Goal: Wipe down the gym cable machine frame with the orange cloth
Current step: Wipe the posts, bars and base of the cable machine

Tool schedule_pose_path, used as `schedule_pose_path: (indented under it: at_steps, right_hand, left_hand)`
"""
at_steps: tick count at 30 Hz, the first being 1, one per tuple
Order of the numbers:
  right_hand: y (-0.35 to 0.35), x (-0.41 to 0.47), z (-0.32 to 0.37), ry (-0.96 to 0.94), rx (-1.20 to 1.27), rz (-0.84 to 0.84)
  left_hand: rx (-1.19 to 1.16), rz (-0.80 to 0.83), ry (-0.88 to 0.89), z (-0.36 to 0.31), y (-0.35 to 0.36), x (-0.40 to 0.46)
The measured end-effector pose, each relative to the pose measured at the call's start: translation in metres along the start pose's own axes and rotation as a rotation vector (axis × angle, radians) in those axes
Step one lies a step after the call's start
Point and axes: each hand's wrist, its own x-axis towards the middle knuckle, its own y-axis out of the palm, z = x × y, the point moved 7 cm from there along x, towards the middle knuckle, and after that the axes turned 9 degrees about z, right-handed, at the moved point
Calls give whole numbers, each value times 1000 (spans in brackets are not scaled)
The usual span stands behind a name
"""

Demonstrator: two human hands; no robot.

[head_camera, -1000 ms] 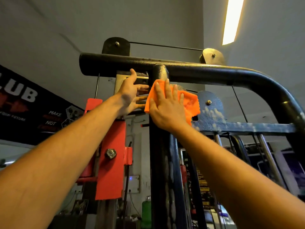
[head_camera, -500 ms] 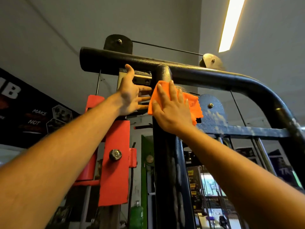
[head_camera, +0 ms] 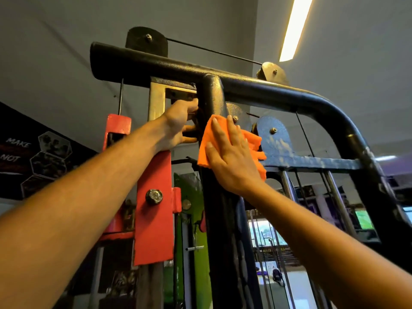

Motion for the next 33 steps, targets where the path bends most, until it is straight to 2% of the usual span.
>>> schedule_pose_path:
  at_steps: [5, 8, 12, 17, 23, 27, 30, 33]
  right_hand:
    - [-4, 12, 8, 38, 42, -28]
    - [11, -40, 14, 10, 15, -73]
    - [27, -89, 12, 51, 50, -22]
    - [11, -56, 10, 60, 84, 2]
    - [31, -133, 12, 32, 63, 4]
    - [26, -121, 5, 12, 52, 79]
    - [22, -99, 4, -6, 68, 56]
    - [29, -127, 5, -24, 85, 3]
  left_hand:
    - [98, 20, -25, 1, 12, 1]
    - [102, 20, -24, 2, 17, -4]
    - [69, 24, -26, 2, 27, -13]
    - [15, -27, -41, 11, 36, -24]
    - [-36, -93, -7, 24, 51, -46]
    - [-28, -155, -15, 34, 63, -61]
    - [1, -204, -47, 41, 63, -65]
    - [-11, -220, -71, 43, 72, -73]
